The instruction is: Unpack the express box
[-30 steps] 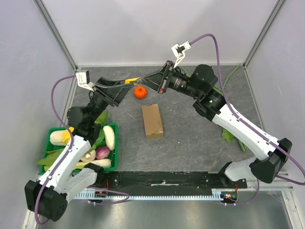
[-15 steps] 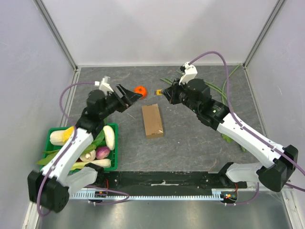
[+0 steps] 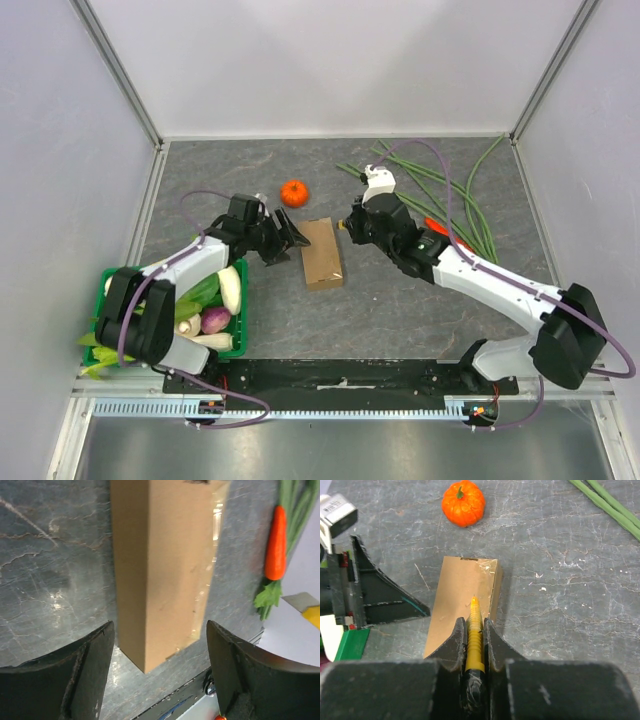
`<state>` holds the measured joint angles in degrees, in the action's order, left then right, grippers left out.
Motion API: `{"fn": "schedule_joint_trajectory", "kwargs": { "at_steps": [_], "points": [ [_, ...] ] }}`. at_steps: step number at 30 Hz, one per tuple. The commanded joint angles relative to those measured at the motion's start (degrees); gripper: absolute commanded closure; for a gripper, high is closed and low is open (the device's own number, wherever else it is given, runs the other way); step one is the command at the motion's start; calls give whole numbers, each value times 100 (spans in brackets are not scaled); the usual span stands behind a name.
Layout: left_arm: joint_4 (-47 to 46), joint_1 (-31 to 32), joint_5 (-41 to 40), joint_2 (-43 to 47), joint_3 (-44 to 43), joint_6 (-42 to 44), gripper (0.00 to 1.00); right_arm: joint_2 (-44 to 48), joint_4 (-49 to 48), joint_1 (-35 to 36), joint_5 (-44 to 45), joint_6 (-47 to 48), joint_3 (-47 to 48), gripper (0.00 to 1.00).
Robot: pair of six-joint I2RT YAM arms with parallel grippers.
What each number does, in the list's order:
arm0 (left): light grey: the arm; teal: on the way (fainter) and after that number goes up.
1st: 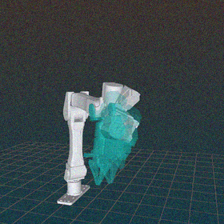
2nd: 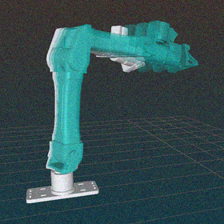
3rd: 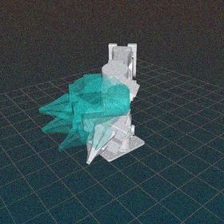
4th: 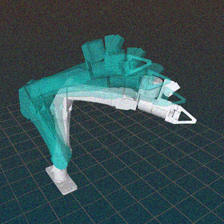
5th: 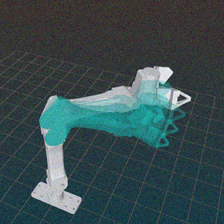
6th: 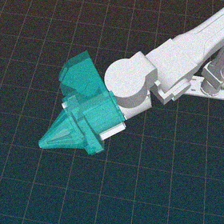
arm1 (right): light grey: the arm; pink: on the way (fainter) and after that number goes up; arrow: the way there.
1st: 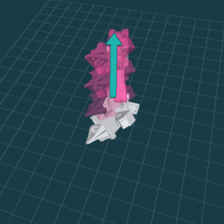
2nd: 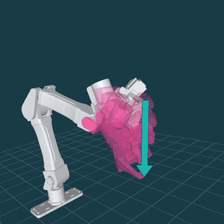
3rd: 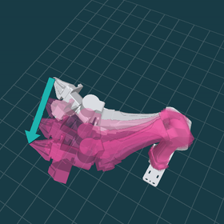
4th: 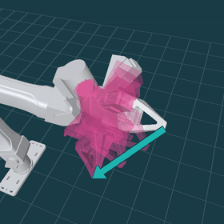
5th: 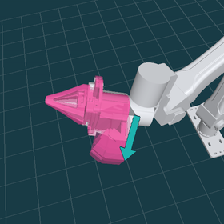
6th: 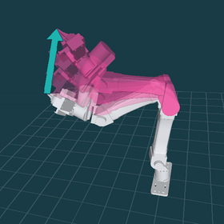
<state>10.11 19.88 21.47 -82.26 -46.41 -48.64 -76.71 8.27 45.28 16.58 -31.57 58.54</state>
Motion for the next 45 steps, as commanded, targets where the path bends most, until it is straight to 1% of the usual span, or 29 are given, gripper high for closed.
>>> {"fn": "schedule_joint_trajectory", "kwargs": {
  "at_steps": [1,4,7,14,17,19,20,23,28,29,31,32,34,35,36,41,45],
  "points": [
    [-70,34,234,-631,-157,189,23,-239,-704,156,530,160,-89,100],
    [-210,34,409,-896,-140,109,24,-424,-783,280,767,213,-71,100],
    [-325,51,480,-959,-87,101,25,-520,-977,368,979,222,-97,100],
    [-255,77,349,-1064,1,136,25,-793,-1047,385,1101,230,-177,100],
    [-229,95,270,-1108,1,162,27,-933,-1038,377,1181,178,-177,100],
    [-220,104,269,-1169,-34,188,33,-1012,-1012,377,1233,178,-150,100],
    [-211,113,270,-1213,-52,215,40,-1039,-1003,377,1251,178,-150,100],
    [-167,130,235,-1319,-175,355,49,-1144,-1012,385,1304,204,-98,100],
    [-35,157,120,-1564,-342,470,55,-1338,-1021,377,1374,248,-1,100],
    [0,157,111,-1600,-386,487,59,-1355,-1021,385,1409,257,25,100],
    [87,157,76,-1662,-430,505,63,-1417,-1021,385,1401,274,60,100],
    [131,157,-20,-1671,-430,505,68,-1426,-1021,385,1409,283,95,100],
    [219,157,-117,-1662,-421,531,71,-1487,-1047,377,1409,292,122,100],
    [246,157,-195,-1679,-412,575,76,-1505,-1056,385,1410,301,148,100],
    [281,157,-222,-1688,-421,601,78,-1522,-1082,385,1410,318,157,100],
    [369,157,-267,-1758,-447,716,85,-1637,-1100,377,1401,327,263,100],
    [422,157,-293,-1785,-474,751,86,-1742,-1091,377,1401,345,272,100]
  ]
}}
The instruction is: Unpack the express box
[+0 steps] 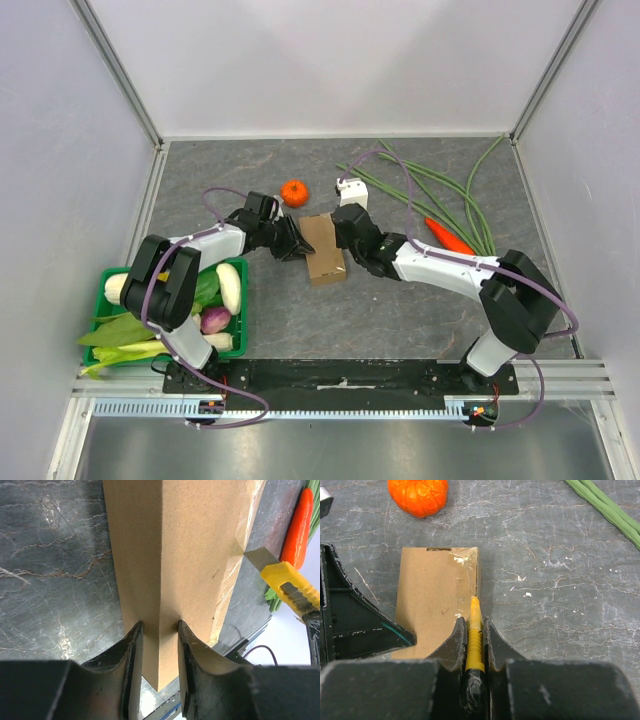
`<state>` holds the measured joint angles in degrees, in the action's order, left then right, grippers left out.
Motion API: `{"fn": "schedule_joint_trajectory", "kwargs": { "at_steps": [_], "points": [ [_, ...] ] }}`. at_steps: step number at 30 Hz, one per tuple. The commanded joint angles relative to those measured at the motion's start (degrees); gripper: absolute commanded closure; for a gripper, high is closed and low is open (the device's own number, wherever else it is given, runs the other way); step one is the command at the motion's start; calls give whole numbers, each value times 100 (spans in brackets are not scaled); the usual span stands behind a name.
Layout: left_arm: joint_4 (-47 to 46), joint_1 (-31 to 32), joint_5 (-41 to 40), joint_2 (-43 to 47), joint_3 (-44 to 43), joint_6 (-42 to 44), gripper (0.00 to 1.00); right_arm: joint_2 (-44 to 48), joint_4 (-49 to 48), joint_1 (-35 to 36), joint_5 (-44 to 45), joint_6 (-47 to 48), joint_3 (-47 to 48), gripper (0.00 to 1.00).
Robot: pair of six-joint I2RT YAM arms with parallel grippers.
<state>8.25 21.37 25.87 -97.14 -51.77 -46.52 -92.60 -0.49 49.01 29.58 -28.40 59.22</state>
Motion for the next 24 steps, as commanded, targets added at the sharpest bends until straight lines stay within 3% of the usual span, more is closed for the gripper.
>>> {"fn": "schedule_joint_trajectory", "kwargs": {
  "at_steps": [1,13,24],
  "points": [
    [616,8,-732,-296,70,548,87,-153,-206,3,92,2,204,100],
    [660,17,-732,-358,-35,136,84,-92,32,12,-286,-183,133,100],
    [625,8,-829,-464,-79,-559,89,-171,1015,99,-480,-429,380,100]
  ]
}}
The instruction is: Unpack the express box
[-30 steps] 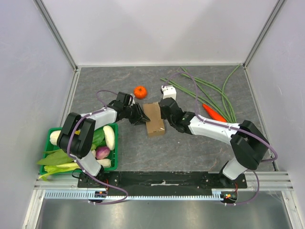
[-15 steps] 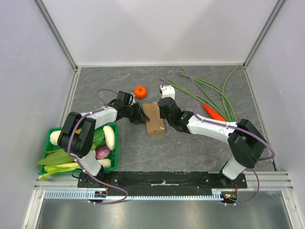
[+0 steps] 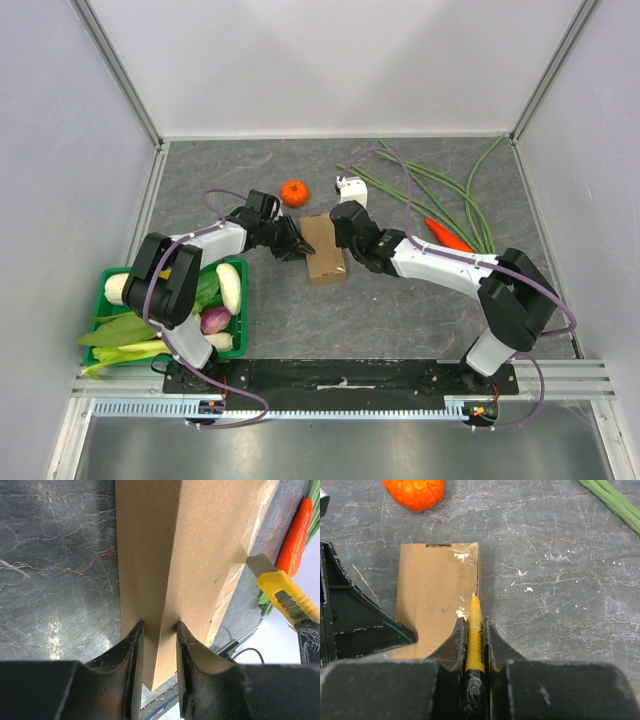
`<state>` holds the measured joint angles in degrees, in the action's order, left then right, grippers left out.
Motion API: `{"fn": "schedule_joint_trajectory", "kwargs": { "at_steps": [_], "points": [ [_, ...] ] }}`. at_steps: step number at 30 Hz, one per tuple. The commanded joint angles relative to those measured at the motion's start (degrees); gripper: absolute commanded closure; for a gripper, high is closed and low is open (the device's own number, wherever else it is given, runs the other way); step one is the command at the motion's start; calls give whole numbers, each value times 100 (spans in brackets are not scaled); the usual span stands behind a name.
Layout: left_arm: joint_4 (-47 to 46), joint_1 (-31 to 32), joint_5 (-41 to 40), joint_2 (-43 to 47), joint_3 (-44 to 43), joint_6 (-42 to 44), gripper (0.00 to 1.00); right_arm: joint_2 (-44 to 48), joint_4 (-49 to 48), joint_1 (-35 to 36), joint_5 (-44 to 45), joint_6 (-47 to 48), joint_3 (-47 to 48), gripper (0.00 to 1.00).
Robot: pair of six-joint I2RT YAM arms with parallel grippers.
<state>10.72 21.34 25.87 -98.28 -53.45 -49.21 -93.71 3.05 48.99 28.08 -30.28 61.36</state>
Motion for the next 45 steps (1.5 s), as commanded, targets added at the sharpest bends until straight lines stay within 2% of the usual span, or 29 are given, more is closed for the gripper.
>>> {"fn": "schedule_joint_trajectory", "kwargs": {
  "at_steps": [1,13,17,20,21,24,27,32,35,36,38,39,40,42,45],
  "points": [
    [361,10,-846,-341,98,-360,90,-51,705,110,-346,-267,183,100],
    [352,10,-935,-376,98,-555,92,37,1145,163,-505,-426,315,100],
    [361,10,-855,-402,98,-519,90,-59,1154,163,-548,-435,350,100],
    [282,10,-741,-394,107,-467,78,-182,1154,172,-540,-443,367,100],
    [247,10,-698,-394,124,-441,70,-209,1145,172,-531,-435,385,100],
    [150,10,-592,-385,124,-388,56,-314,1128,163,-557,-426,438,100],
    [-61,10,-417,-402,124,-352,46,-385,1093,163,-584,-374,508,100],
    [-141,10,-310,-516,-16,-221,40,-481,1075,163,-558,-294,622,100],
    [-79,10,-284,-666,-77,-229,41,-499,1075,163,-593,-276,631,100],
    [-44,10,-275,-744,-104,-238,48,-490,1066,163,-593,-268,623,100],
    [26,10,-293,-798,-148,-273,56,-438,1075,172,-566,-285,622,100],
    [105,10,-319,-833,-157,-273,66,-411,1075,163,-549,-285,622,100],
    [140,10,-345,-868,-174,-282,71,-333,1084,163,-531,-285,622,100],
    [237,10,-433,-886,-174,-308,80,-245,1092,163,-470,-285,631,100],
    [273,10,-486,-877,-174,-300,86,-95,1137,163,-347,-285,640,100]
  ]
}}
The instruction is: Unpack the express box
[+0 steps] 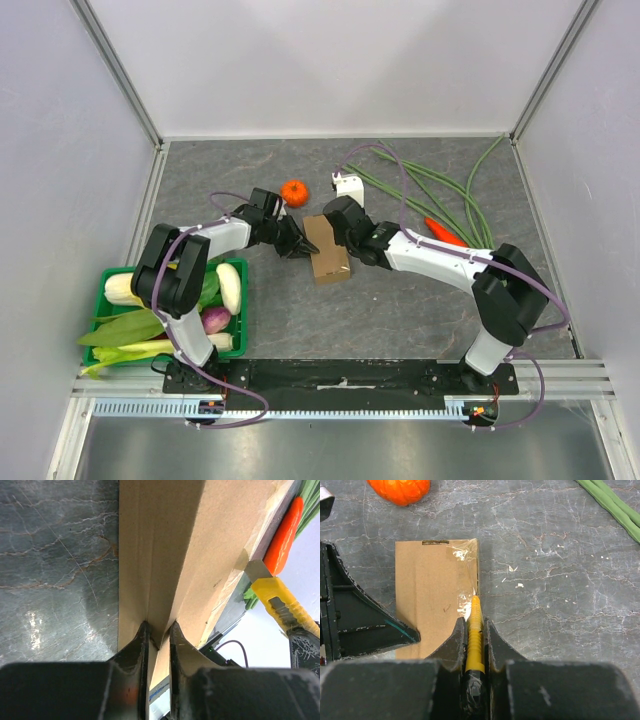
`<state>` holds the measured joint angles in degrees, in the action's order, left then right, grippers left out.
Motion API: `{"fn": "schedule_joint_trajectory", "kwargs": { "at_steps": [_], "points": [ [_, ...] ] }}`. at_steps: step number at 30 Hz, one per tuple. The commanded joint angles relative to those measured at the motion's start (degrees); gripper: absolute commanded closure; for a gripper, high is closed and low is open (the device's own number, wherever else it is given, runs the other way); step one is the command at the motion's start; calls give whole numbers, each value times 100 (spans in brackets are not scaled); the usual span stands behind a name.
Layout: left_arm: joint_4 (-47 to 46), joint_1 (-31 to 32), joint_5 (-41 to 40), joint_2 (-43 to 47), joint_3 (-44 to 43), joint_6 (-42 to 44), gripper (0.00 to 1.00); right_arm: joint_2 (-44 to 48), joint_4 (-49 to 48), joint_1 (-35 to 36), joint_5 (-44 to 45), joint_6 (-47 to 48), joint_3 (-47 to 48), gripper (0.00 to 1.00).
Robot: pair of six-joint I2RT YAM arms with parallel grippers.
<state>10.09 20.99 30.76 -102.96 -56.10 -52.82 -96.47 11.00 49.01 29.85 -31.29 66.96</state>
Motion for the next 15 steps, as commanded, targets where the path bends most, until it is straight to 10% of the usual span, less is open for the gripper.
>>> {"fn": "schedule_joint_trajectory", "kwargs": {
  "at_steps": [1,15],
  "points": [
    [353,45,-984,-409,90,70,86,268,341,170,-506,-176,72,100],
    [477,45,-1090,-445,64,184,90,497,253,170,-392,-149,63,100]
  ]
}}
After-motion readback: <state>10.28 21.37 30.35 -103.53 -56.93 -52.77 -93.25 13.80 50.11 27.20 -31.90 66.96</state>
